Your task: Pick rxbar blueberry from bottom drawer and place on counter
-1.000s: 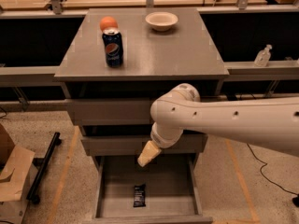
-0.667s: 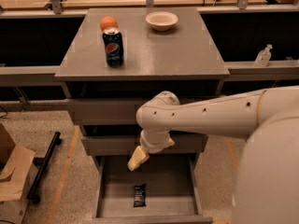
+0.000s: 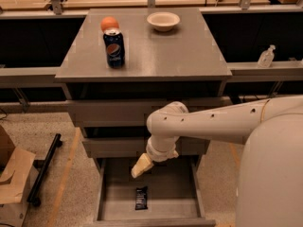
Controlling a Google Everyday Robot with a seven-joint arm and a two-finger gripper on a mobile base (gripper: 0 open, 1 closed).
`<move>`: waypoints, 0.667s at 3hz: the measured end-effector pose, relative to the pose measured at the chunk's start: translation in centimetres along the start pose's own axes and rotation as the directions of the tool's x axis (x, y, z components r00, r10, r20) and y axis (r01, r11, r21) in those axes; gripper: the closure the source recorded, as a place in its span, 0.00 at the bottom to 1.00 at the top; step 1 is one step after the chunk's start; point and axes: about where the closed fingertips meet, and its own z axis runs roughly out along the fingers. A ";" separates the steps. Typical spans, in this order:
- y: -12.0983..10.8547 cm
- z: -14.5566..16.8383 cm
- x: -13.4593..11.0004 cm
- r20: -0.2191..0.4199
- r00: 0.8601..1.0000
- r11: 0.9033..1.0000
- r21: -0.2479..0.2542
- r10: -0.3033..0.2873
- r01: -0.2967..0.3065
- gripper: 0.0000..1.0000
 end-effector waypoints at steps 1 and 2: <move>0.2 3.2 0.7 -0.005 0.998 0.992 -0.110 0.057 -0.058 0.00; 0.4 7.0 1.1 -0.042 0.993 0.975 -0.191 0.112 -0.118 0.00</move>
Offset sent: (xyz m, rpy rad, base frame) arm -0.0140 0.0131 -0.1163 0.2269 0.2358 -0.1609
